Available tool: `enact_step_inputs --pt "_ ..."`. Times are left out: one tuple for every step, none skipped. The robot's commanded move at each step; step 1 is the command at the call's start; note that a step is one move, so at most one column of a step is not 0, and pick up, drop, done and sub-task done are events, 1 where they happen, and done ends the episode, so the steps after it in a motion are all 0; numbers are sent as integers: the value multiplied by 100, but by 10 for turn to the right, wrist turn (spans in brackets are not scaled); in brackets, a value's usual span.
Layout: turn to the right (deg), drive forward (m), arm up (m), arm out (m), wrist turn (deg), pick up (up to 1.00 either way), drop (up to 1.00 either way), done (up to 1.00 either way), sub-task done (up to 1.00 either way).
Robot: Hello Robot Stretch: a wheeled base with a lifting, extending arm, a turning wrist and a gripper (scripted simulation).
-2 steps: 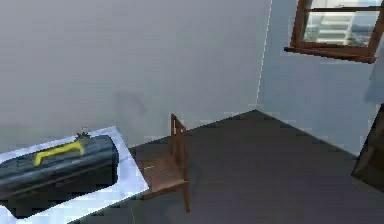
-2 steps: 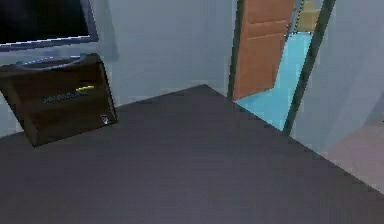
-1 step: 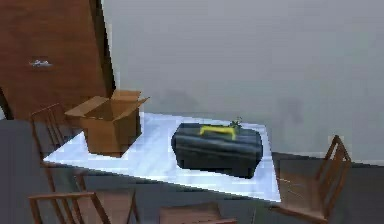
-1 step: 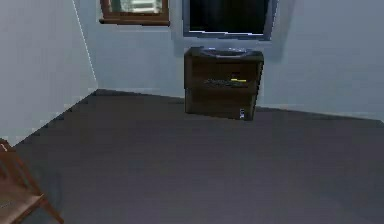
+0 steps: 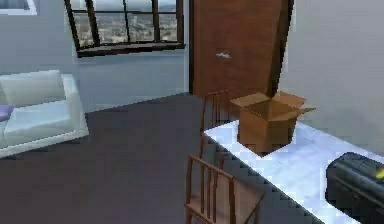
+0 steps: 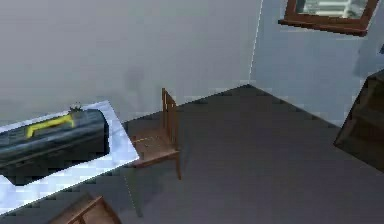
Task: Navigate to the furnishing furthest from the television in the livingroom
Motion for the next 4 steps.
enact_step_inputs --pt "-330 0 0 0 0 0 0 0 0" --pt "0 100 0 0 0 0 0 0 0" --pt "-90 0 0 0 0 0 0 0 0" --pt "0 5 0 0 0 0 0 0 0"
